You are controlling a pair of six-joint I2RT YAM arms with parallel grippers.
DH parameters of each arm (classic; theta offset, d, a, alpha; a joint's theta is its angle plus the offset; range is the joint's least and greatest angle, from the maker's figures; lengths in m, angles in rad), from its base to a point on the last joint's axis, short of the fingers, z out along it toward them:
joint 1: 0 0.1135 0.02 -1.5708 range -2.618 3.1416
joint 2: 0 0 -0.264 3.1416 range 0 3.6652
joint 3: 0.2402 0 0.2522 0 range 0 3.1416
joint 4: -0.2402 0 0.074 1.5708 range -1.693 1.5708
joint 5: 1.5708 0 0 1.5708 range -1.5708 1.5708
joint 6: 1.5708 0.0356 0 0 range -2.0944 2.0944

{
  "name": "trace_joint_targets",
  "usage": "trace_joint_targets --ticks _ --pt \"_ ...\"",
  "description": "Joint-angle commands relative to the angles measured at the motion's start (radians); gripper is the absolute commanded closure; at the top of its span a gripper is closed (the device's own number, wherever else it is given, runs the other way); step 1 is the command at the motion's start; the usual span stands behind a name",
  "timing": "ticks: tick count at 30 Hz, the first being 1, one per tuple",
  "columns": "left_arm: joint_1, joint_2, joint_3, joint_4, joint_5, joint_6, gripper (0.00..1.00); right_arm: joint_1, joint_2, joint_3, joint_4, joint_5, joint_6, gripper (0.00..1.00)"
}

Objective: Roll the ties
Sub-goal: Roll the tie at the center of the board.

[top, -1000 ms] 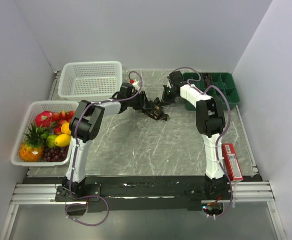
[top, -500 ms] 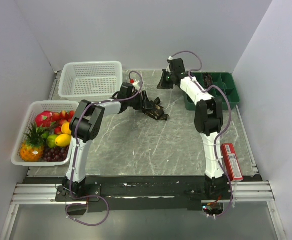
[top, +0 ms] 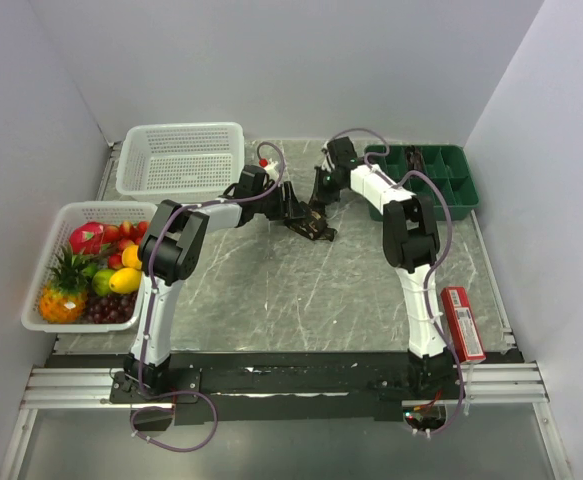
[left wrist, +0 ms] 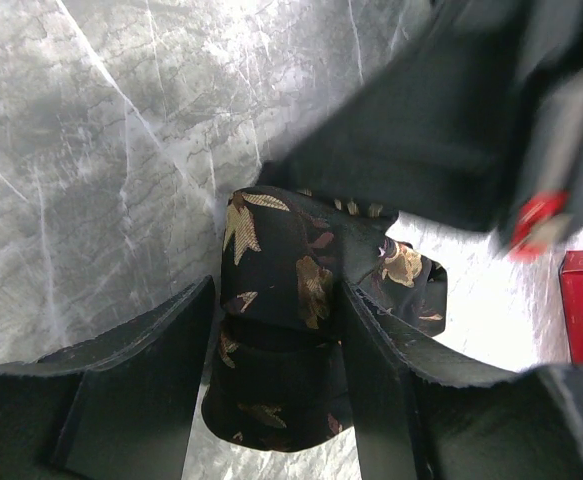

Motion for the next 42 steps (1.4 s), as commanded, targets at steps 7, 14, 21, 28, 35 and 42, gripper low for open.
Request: trace_joint_targets --ticks 7,14,21,28,35,42 --pt "-0.001 0.032 0.005 0.015 0.021 0.006 0.41 0.014 -0.064 -0.108 -0.022 0.002 -0.024 1.0" --pt "-0.001 0.05 0.002 0.051 0.074 -0.007 0.56 0.014 -0.101 -0.153 -0.005 -0.049 -0.016 1.0" --pt "-0.001 0.041 -0.017 0.078 0.131 -0.001 0.85 0.0 -0.119 -0.167 0.03 -0.014 -0.001 1.0" --pt "-0.003 0.001 -0.063 0.078 0.078 0.019 0.9 -0.03 -0.336 -0.384 0.257 0.032 0.065 1.0" --pt "-0.008 -0.016 -0.093 0.078 0.055 0.016 0.92 -0.052 -0.487 -0.584 0.343 0.031 0.094 1.0" --pt "-0.026 -0.03 -0.113 0.072 -0.008 -0.016 0.87 -0.03 -0.478 -0.665 0.382 -0.097 0.11 1.0"
